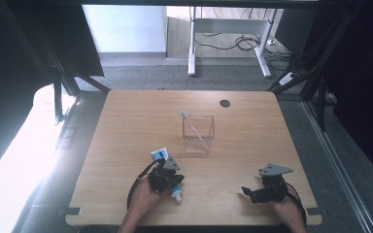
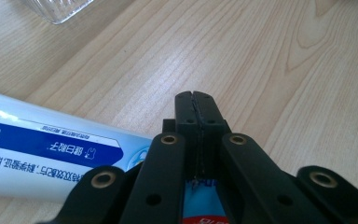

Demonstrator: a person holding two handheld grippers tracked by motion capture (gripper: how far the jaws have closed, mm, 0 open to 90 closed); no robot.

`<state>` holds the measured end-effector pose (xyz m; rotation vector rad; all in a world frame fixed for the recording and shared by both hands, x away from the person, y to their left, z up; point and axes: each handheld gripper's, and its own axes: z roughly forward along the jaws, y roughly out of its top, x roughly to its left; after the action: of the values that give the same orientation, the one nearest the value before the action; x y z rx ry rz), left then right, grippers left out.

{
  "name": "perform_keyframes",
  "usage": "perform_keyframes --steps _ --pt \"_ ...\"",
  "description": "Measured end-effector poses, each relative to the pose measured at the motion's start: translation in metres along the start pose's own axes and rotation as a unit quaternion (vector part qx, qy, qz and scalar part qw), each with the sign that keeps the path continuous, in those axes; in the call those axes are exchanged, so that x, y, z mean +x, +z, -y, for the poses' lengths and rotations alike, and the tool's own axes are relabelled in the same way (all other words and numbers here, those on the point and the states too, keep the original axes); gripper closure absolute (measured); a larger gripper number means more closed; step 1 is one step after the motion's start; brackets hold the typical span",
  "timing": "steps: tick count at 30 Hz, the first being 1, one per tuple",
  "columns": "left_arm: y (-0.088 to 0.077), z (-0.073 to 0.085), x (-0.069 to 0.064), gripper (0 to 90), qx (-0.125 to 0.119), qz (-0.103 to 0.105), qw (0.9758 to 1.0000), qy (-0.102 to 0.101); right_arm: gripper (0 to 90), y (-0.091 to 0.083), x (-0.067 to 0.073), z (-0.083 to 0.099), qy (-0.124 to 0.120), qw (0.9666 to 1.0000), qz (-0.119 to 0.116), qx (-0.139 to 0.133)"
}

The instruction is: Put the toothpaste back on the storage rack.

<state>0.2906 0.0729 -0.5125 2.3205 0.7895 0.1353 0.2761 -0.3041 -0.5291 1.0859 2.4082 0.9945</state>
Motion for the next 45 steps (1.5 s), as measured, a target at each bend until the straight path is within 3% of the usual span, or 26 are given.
perform_keyframes --steps 10,20,37,45 --pt "-0.005 0.011 0.001 89.7 0.021 0.003 0.9998 0.001 1.0 0.000 0.000 0.001 -0.003 1.0000 0.000 0.002" --pt "-0.016 0.020 0.006 89.3 0.037 -0.006 0.9993 -0.001 1.0 0.001 0.001 0.000 -0.005 1.0000 -0.002 0.003" --pt "-0.031 0.036 0.020 86.8 0.041 -0.022 0.9989 -0.012 1.4 0.002 0.001 0.001 -0.008 0.9999 0.003 0.012" --pt "-0.034 0.032 0.019 84.0 0.037 -0.018 0.9990 -0.015 1.4 0.002 0.001 0.001 -0.008 0.9999 0.004 0.012"
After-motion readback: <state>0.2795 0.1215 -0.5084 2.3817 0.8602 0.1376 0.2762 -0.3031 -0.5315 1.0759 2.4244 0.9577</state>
